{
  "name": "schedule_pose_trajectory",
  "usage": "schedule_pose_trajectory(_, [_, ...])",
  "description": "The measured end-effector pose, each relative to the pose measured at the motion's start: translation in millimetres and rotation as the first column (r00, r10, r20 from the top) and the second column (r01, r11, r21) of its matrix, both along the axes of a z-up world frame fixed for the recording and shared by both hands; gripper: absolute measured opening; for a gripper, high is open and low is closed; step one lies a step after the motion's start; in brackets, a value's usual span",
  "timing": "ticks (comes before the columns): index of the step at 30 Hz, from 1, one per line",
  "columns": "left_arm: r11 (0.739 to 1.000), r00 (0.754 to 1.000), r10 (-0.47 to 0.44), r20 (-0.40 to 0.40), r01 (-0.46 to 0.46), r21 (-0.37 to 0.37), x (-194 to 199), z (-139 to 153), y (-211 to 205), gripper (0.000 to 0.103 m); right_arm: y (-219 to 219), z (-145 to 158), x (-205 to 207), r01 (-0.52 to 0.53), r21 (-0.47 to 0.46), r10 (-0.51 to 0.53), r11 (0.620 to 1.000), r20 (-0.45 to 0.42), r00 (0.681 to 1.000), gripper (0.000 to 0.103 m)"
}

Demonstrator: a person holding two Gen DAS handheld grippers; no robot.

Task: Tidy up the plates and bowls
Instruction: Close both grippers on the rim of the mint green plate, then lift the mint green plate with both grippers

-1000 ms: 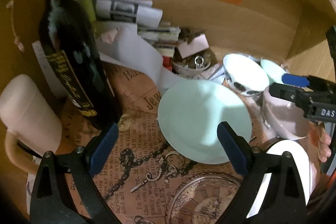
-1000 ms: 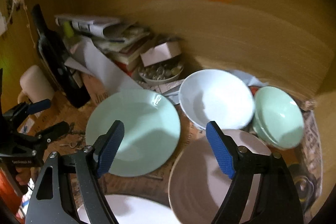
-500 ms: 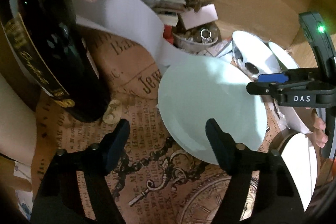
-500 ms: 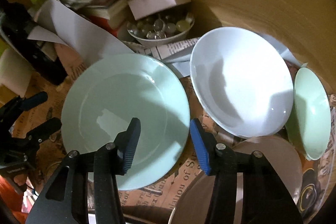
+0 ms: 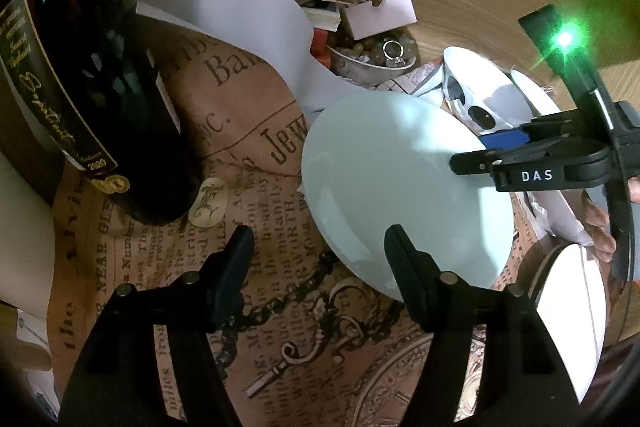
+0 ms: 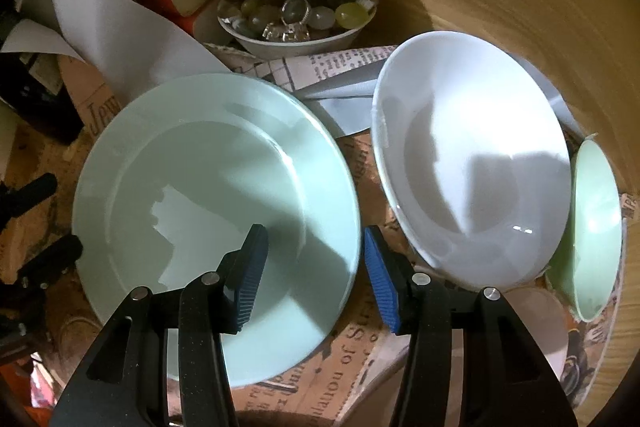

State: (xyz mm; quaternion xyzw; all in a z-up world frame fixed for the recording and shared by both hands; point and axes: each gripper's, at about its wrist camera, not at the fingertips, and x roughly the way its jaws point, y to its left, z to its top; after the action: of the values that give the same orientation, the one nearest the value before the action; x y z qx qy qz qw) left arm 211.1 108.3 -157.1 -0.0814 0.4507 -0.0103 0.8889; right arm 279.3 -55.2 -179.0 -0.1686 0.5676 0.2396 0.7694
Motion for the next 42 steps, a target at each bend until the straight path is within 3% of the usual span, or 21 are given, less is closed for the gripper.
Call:
schedule_pose_trajectory(8, [0.999,0.999,-0.002,-0.055,0.000,-0.047,1,-11,12,0.041,12,3,-4,-0.011,0.039,0.011,0.999,-0.012,1.000,0.041])
schedule_pose_trajectory(13, [0.999,0.999,-0.013,-0.052,0.011,-0.052,0,-12,13,0.036,19,4,-17,-0.026,0.045,0.027,0.999,-0.011,1.000,0.041])
schedule_pose_trajectory(25, [0.996,0.997,-0.042,-0.065,0.036,-0.085,13,-16,4,0.032,28,-5,-15,-0.038,0.025,0.038,0.999,-0.008,0.999,0.040])
schedule_pose_trajectory(32, [0.997,0.998,-0.012,-0.060,0.007,-0.080,4,-11,7,0.031,13,-5,-14,-0.018,0.103,0.020,0.994,-0.012,1.000,0.023])
schedule_pose_trajectory(42, [0.998,1.000,0.016,0.021,-0.015,-0.062,-25,14,13,0.031,-4,-2,-39,-0.038,0.171,0.033,0.985,0.031,0.999,0.018])
